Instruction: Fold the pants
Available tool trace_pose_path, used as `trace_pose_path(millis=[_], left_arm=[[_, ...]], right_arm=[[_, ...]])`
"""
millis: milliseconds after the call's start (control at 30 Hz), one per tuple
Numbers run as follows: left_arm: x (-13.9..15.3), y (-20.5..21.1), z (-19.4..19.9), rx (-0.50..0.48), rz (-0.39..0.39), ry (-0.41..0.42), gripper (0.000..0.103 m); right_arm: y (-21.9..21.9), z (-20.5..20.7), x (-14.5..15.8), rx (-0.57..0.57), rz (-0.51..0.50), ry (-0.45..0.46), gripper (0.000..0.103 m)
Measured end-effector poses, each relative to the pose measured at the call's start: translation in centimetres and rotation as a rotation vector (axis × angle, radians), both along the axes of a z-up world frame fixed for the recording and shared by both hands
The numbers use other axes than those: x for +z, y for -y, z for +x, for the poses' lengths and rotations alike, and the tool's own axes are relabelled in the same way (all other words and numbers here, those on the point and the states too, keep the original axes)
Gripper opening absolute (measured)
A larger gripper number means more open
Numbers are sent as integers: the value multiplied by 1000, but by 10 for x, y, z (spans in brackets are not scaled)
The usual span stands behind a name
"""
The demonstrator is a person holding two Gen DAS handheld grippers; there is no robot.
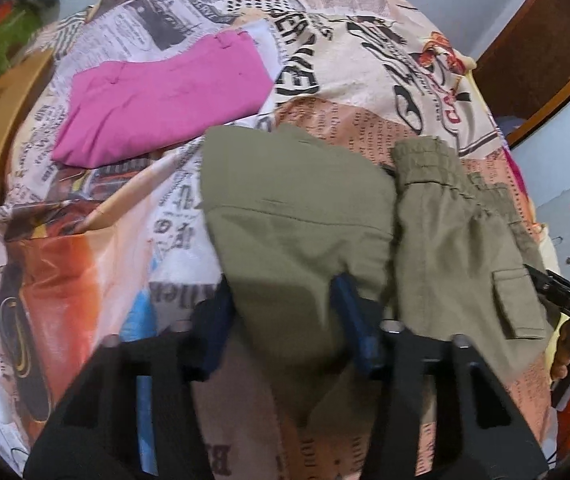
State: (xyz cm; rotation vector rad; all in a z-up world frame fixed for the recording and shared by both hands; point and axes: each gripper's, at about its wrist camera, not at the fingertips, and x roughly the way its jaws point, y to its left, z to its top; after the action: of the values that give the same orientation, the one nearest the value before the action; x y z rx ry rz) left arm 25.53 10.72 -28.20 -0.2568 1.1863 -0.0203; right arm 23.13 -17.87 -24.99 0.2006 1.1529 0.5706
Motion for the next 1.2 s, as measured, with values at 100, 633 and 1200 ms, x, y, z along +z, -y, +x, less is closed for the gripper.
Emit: trace_pose_path(millis=[100,633,1200], left_arm=[[3,8,3,-6,40,12,35],[46,13,-5,20,172,147,2],[123,-28,-26,84,279,320,1]], right_arm=[[-1,1,1,-1,16,4,39],[-13,-7,48,23,-1,184,8],[-74,-4,120,130,21,392,8]])
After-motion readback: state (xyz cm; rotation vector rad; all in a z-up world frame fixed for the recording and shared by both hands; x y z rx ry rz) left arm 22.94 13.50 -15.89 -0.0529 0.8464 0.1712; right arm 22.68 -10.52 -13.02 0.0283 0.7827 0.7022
